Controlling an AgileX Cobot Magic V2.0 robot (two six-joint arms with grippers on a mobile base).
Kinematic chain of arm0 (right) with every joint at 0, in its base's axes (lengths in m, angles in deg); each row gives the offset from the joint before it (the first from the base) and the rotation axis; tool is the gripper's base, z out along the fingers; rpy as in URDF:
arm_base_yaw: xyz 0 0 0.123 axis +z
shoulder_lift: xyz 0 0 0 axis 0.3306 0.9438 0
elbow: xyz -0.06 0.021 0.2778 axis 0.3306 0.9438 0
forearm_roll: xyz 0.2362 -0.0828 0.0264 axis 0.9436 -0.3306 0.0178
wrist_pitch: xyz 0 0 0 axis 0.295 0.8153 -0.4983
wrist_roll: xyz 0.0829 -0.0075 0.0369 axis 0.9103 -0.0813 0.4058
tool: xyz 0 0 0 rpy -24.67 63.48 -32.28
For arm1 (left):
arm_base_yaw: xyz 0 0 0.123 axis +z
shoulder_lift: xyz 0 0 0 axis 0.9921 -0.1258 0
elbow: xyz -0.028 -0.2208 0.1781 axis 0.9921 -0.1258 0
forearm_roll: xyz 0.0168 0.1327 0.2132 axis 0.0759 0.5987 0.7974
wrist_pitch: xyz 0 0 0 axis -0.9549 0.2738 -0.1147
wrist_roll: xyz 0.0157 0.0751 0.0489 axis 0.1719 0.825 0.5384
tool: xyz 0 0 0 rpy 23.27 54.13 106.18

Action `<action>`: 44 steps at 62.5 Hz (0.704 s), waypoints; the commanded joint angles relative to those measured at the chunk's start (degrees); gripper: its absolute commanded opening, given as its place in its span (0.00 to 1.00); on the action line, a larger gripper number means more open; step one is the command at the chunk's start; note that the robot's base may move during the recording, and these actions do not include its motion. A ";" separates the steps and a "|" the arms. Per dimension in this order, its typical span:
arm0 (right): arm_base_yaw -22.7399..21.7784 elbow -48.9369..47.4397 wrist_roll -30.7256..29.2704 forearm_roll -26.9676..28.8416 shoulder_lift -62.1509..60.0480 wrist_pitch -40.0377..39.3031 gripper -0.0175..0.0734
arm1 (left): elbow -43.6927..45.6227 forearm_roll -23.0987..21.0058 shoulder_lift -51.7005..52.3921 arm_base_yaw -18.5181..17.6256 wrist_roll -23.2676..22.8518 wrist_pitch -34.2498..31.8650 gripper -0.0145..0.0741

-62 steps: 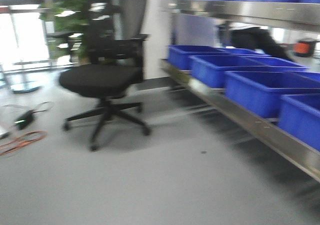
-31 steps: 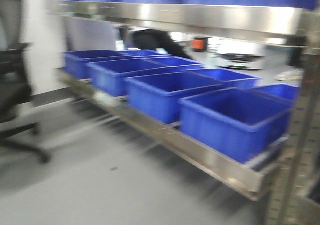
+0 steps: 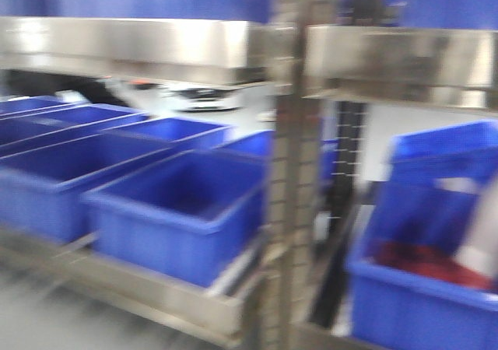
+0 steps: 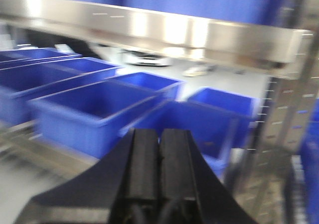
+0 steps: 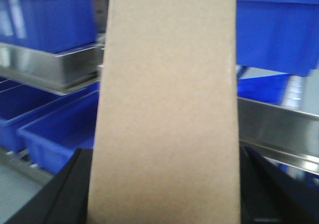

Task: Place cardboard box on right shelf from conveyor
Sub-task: 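Turn and drive the base up to the steel shelf with blue bins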

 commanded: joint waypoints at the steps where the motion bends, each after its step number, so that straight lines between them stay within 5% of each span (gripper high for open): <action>1: -0.33 -1.63 -0.55 -1.46 0.61 -5.97 0.37 | 0.21 -0.37 0.69 -0.29 -0.29 -5.19 0.03; 44: -0.33 -1.63 -0.55 -1.46 0.61 -5.97 0.37 | 0.21 -0.37 0.69 -0.39 -0.29 -5.19 0.03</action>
